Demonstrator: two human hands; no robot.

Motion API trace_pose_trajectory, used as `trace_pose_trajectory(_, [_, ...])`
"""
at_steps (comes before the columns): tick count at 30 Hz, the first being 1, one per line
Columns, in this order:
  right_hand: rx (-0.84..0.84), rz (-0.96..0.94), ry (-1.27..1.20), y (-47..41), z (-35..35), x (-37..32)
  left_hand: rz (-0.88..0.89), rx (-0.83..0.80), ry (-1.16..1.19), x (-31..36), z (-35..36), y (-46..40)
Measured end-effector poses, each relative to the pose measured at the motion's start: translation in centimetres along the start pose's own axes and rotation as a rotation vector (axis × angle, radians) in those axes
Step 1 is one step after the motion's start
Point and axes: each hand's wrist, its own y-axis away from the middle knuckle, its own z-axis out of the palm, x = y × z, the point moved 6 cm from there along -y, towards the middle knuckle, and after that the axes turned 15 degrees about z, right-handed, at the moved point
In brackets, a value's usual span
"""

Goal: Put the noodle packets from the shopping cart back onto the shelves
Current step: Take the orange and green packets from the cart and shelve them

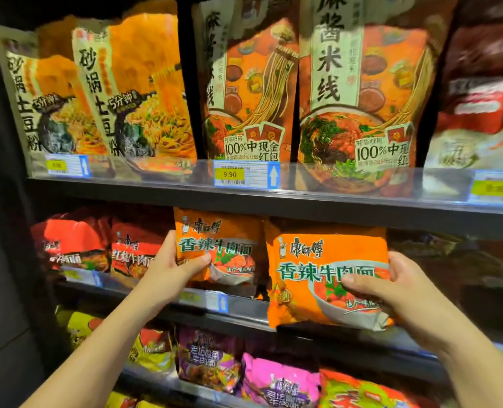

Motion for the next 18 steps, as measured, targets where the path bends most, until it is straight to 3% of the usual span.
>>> trace_pose_trajectory(4, [0.086, -0.040, 0.000, 0.6, 0.2, -0.5, 0.021, -0.127, -0.188, -0.4, -0.5, -0.3])
trace_pose_trajectory(8, [0.161, -0.056, -0.024, 0.6, 0.1, -0.1, 0.118, -0.150, -0.600, -0.9, -1.1, 0.1])
trace_pose_trajectory(13, [0.232, -0.033, -0.033, 0.3, 0.2, 0.5, 0.173, -0.065, -0.679, 0.2, -1.0, 1.0])
trace_pose_trajectory(18, [0.308, 0.008, 0.029, -0.2, 0.1, 1.2, 0.144, -0.127, -0.879, 0.7, -1.4, 1.2])
